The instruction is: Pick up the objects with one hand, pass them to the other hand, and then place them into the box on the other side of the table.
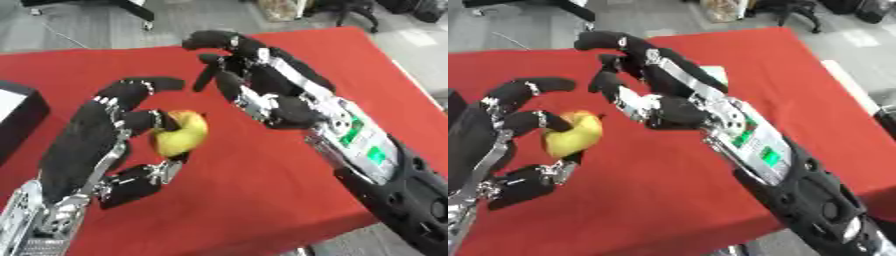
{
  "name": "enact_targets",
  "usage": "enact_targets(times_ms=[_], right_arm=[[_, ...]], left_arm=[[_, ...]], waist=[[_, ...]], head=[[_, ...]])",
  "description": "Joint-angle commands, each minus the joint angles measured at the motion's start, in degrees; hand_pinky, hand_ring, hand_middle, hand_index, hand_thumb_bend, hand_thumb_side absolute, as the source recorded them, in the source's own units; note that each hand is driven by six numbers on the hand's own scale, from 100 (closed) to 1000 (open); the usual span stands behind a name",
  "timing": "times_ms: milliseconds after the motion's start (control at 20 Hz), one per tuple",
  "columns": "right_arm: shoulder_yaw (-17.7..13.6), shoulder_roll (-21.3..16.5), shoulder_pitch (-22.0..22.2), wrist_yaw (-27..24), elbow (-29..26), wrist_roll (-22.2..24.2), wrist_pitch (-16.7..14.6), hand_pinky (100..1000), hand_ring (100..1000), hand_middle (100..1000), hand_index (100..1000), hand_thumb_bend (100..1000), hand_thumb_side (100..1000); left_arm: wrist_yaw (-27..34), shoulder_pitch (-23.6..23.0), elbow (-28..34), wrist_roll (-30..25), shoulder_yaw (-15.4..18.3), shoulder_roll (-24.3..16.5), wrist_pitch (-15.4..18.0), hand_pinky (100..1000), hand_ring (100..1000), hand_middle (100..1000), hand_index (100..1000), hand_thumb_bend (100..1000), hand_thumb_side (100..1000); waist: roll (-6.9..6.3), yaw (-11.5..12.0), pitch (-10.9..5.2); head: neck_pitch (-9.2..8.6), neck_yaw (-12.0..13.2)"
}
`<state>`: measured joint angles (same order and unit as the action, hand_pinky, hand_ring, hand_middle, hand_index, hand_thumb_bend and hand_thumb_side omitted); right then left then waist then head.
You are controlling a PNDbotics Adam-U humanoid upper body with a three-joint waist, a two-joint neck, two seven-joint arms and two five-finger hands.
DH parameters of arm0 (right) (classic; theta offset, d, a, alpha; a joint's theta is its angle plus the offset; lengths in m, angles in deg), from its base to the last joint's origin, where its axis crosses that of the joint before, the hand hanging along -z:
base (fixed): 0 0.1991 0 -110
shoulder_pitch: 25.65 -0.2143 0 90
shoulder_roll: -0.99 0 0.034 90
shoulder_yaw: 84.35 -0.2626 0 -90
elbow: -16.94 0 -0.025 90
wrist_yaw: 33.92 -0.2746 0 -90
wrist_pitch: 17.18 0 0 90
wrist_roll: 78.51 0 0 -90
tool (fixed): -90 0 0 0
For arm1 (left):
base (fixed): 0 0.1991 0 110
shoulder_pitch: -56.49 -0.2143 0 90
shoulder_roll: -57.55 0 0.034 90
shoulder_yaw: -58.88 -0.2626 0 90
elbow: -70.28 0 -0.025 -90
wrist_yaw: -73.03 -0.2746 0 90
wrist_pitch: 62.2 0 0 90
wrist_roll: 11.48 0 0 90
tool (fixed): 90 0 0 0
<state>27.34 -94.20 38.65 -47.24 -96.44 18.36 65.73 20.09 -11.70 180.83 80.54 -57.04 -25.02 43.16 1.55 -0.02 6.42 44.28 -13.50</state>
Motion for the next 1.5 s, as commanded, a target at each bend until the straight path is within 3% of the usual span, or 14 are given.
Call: enact_targets(times_ms=[50,500,650,750,1000,1100,1300,1450,1500], right_arm=[[-2.20,-1.68,-0.27,0.22,-1.21,-1.38,-0.26,1000,660,877,924,100,541],[-6.73,-2.54,2.47,1.51,-1.21,-5.52,-0.86,1000,656,862,919,100,541],[-8.05,-2.89,4.49,2.57,-1.21,-6.58,-1.03,1000,645,849,914,100,538],[-8.69,-3.13,6.28,3.64,-1.21,-7.05,-1.18,1000,637,837,910,100,534],[-8.94,-2.71,10.98,8.13,-1.21,-6.51,-1.96,1000,630,833,909,100,528],[-8.73,-2.07,12.45,10.11,-1.21,-5.73,-2.45,1000,629,833,909,100,525],[-7.76,-0.54,14.90,13.65,-1.21,-3.68,-3.24,1000,627,831,908,100,525],[-7.11,0.81,15.95,15.15,-1.20,-2.37,-3.28,1000,624,830,907,100,527],[-6.89,1.21,16.23,15.51,-1.10,-1.99,-3.28,1000,622,829,907,100,475]], left_arm=[[-0.78,-0.05,0.46,1.82,1.56,-0.80,-0.48,785,770,776,503,147,135],[-2.41,-2.70,1.03,5.89,5.29,-1.79,-2.70,783,769,775,504,150,126],[-2.87,-3.74,2.13,7.10,7.46,-2.83,-4.18,783,769,775,504,158,117],[-2.75,-4.73,2.76,7.97,9.28,-3.76,-5.86,780,768,774,504,142,129],[-1.82,-7.27,3.91,10.00,13.91,-7.68,-10.85,784,770,777,505,160,116],[-1.38,-7.84,4.01,10.80,16.18,-10.16,-13.39,787,770,777,505,176,100],[0.86,-8.41,2.64,10.95,20.61,-16.63,-19.80,793,770,779,504,191,100],[1.95,-7.99,-1.80,10.04,22.80,-21.88,-23.91,805,773,783,503,236,100],[2.04,-7.65,-4.01,9.73,23.29,-23.70,-24.97,809,773,784,504,240,100]], waist=[[-0.09,-0.13,-0.94],[-0.30,-0.33,-1.01],[-0.46,-0.44,-1.09],[-0.64,-0.52,-1.18],[-1.52,-0.86,-1.50],[-2.06,-0.91,-1.64],[-2.87,-1.20,-1.80],[-3.26,-1.69,-1.88],[-3.30,-1.87,-1.92]], head=[[-0.16,-0.11],[-0.16,0.46],[-0.16,2.34],[-0.16,6.10],[-0.16,22.72],[-0.16,28.25],[-0.16,35.46],[-0.16,38.80],[-0.16,39.24]])
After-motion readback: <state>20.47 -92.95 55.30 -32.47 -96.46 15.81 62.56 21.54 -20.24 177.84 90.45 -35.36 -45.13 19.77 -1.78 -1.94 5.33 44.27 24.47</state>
